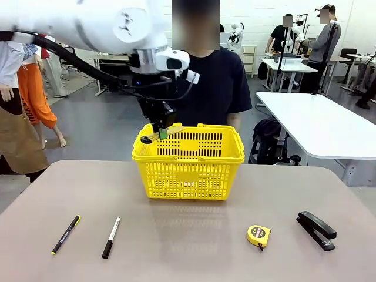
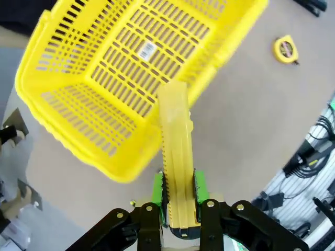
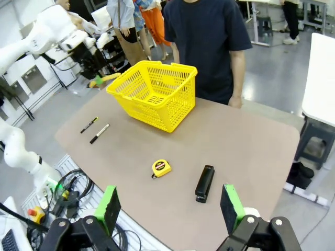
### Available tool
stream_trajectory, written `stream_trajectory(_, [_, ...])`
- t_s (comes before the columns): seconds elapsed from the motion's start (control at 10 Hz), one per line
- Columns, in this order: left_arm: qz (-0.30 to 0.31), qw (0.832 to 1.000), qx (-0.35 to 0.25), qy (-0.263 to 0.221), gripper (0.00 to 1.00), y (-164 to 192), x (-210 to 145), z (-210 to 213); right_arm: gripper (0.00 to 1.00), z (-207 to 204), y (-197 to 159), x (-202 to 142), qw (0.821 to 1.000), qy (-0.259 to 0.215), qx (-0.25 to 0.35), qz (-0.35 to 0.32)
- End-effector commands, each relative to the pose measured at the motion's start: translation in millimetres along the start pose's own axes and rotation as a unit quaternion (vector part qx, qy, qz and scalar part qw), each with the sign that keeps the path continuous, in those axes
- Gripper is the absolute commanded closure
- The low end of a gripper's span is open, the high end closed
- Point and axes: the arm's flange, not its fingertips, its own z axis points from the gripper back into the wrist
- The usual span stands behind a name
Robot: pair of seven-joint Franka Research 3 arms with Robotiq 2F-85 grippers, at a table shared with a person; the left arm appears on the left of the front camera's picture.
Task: Place the items the person wants into the basket.
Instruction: Pick up the item the person points to and place it in the Market Basket.
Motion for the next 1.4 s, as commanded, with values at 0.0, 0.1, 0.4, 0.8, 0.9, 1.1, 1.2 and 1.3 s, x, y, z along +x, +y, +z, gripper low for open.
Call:
stream_trajectory(0.0, [-0.023,0.999,0.04,0.006,0.73,-2,35,-4,0.0,-2,1,1,1.0,-0.002,0.007,0.002])
stream_trajectory(0.1, [-0.018,0.998,0.061,-0.002,0.73,2,45,-18,0.0,-2,1,1,1.0,-0.002,0.007,0.002])
stream_trajectory(0.4, [0.0,0.998,0.066,-0.024,0.73,19,69,-40,0.0,-2,1,1,1.0,-0.002,0.007,0.002])
stream_trajectory(0.8, [-0.008,0.998,0.059,-0.02,0.73,19,66,-44,0.0,-2,1,1,1.0,-0.002,0.007,0.002])
stream_trajectory(0.9, [-0.008,0.998,0.059,-0.02,0.73,19,66,-44,0.0,-2,1,1,1.0,-0.002,0.007,0.002])
stream_trajectory(1.1, [-0.008,0.998,0.059,-0.02,0.73,19,66,-44,0.0,-2,1,1,1.0,-0.002,0.007,0.002])
stream_trajectory(1.2, [-0.009,0.998,0.057,-0.019,0.73,20,70,-47,0.0,-2,1,1,1.0,-0.002,0.007,0.002])
stream_trajectory(1.3, [-0.082,0.995,0.037,-0.042,0.73,28,69,-52,0.0,-2,1,1,1.0,-0.002,0.007,0.002])
